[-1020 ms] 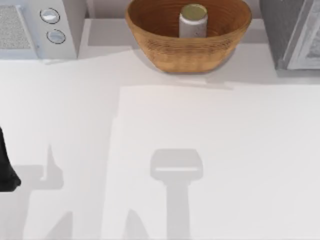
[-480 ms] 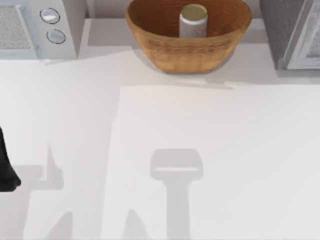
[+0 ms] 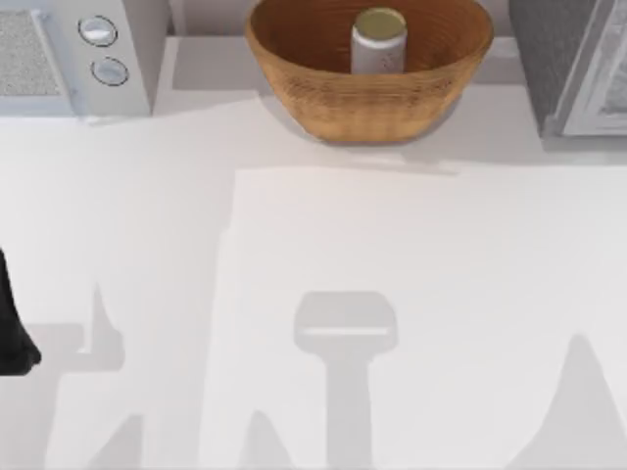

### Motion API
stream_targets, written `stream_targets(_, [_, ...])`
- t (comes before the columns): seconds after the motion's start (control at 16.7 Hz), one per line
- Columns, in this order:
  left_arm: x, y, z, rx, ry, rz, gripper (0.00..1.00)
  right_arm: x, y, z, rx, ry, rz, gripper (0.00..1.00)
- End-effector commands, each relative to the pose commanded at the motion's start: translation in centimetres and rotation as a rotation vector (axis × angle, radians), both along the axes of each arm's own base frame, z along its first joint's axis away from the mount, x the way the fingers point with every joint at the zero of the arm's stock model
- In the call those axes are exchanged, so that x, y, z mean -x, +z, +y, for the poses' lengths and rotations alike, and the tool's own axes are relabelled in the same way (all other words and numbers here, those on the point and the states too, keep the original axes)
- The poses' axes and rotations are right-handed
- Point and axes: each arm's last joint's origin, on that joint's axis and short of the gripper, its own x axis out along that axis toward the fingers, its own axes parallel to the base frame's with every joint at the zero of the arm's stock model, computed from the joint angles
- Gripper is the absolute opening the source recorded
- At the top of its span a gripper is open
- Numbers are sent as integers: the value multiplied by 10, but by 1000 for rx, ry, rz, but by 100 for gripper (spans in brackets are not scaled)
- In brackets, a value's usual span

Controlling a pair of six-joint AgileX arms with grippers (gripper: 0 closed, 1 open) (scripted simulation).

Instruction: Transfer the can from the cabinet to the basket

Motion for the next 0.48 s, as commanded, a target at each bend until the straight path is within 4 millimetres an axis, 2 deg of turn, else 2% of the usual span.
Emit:
stream_targets(0.24, [0, 0, 0, 0, 0, 0, 100, 14, 81, 29, 5, 0, -2, 100])
stream_targets(0.36, [0, 0, 0, 0, 0, 0, 100, 23, 111, 48, 18, 0, -10, 100])
stream_targets(0.48, [0, 0, 0, 0, 0, 0, 100, 31, 130, 63, 31, -1, -17, 100])
